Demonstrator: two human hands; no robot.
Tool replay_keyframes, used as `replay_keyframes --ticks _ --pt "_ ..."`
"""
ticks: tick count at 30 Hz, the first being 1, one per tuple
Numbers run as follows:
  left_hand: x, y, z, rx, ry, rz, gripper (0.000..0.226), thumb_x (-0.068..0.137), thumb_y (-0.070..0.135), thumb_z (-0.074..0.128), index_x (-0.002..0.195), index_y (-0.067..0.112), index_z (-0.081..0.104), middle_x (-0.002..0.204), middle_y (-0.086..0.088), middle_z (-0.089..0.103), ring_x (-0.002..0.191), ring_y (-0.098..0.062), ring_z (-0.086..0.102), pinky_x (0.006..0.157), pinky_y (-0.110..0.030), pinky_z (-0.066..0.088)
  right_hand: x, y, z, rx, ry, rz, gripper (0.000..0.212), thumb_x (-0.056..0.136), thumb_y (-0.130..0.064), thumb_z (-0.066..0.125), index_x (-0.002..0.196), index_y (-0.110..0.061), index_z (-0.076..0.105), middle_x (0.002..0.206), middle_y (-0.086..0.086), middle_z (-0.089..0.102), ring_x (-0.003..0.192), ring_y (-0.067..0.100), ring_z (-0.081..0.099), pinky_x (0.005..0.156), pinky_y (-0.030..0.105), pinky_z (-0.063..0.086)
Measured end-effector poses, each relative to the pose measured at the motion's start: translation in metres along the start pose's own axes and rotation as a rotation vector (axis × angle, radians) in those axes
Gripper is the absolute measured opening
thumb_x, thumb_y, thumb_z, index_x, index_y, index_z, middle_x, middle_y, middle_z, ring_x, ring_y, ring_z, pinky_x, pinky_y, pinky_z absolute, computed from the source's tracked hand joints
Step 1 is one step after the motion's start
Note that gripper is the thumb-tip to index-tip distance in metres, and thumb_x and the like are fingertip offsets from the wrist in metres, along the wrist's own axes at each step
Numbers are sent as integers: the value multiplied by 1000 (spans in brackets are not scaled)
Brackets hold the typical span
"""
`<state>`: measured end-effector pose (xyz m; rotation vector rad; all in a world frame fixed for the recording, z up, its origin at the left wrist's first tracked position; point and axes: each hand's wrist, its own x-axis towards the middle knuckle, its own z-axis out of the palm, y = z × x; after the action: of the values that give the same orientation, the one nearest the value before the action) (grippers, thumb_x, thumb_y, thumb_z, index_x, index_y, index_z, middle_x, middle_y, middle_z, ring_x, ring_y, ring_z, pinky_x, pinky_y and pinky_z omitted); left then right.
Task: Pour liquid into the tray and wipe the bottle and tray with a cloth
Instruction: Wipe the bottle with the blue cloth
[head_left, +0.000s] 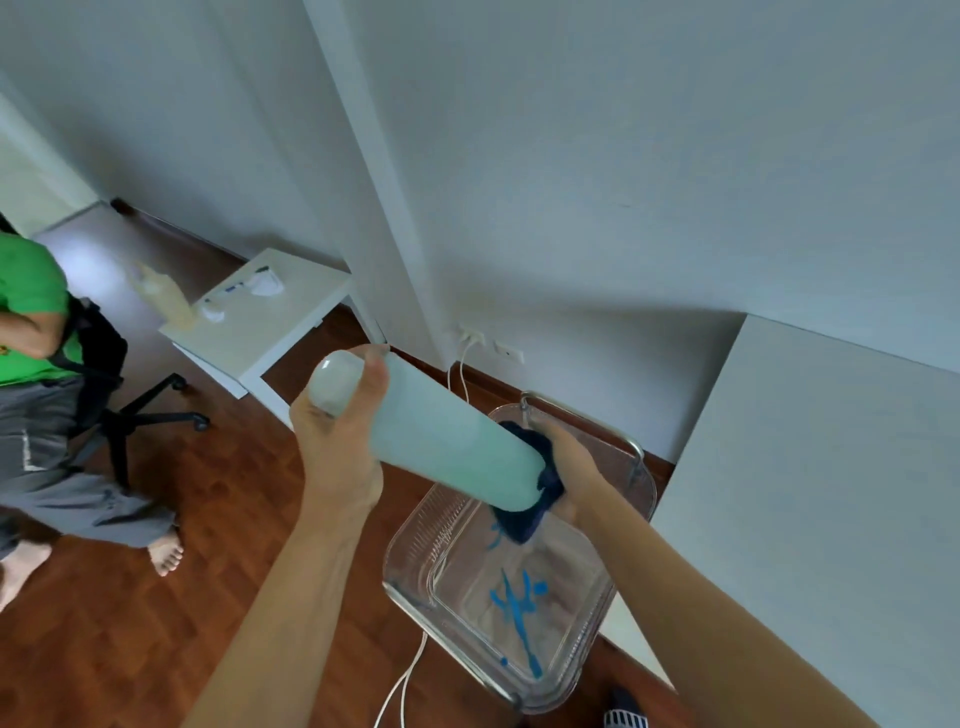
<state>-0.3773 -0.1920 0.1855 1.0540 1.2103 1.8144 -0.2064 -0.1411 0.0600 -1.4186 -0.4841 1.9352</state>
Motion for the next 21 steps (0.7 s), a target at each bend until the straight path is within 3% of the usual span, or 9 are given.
replay_keyframes --ticks 2,6,8,10,13,17,21 --pt "5 3 -3 -21 -94 -35 46 61 58 82 86 21 71 91 2 70 83 -13 68 64 -30 58 1 1 -12 168 -163 125 46 78 -49 66 101 -9 68 81 9 71 69 26 68 65 34 53" --pt "21 11 -7 35 -265 -154 67 58 60 83 105 15 66 103 -9 65 93 -21 64 74 -36 58 -3 7 -21 108 -260 88 66 68 -52 75 115 -7 66 101 12 70 82 28 67 69 35 53" --pt "28 11 -6 152 -209 -185 52 62 47 84 105 23 68 103 -2 68 94 -17 65 77 -37 58 -4 12 -21 130 -195 -18 58 74 -49 72 117 -10 66 108 13 70 89 29 68 76 40 54" --pt "31 8 -3 229 23 -209 27 65 35 85 88 34 70 92 8 70 89 -14 65 76 -38 58 -6 14 -20 96 -65 -193 36 83 -47 65 107 -21 69 103 9 73 89 25 70 78 41 56" --pt "26 -1 5 57 379 -261 22 66 32 88 68 31 66 75 11 71 75 -13 68 59 -33 59 -16 10 -11 -173 114 -423 21 95 -42 49 95 -30 66 91 2 69 81 16 68 70 36 58" --pt "20 0 15 59 296 -114 18 74 29 82 68 30 65 71 13 71 62 -4 67 53 -27 57 -27 18 2 -384 288 -600 30 101 -37 34 94 -23 59 82 -1 61 72 13 62 59 34 53" --pt "22 10 13 84 167 11 19 75 19 79 68 29 64 72 13 69 64 -3 65 53 -26 55 -39 23 18 -519 383 -731 34 102 -32 26 112 -25 58 111 -5 58 107 15 49 90 30 38"
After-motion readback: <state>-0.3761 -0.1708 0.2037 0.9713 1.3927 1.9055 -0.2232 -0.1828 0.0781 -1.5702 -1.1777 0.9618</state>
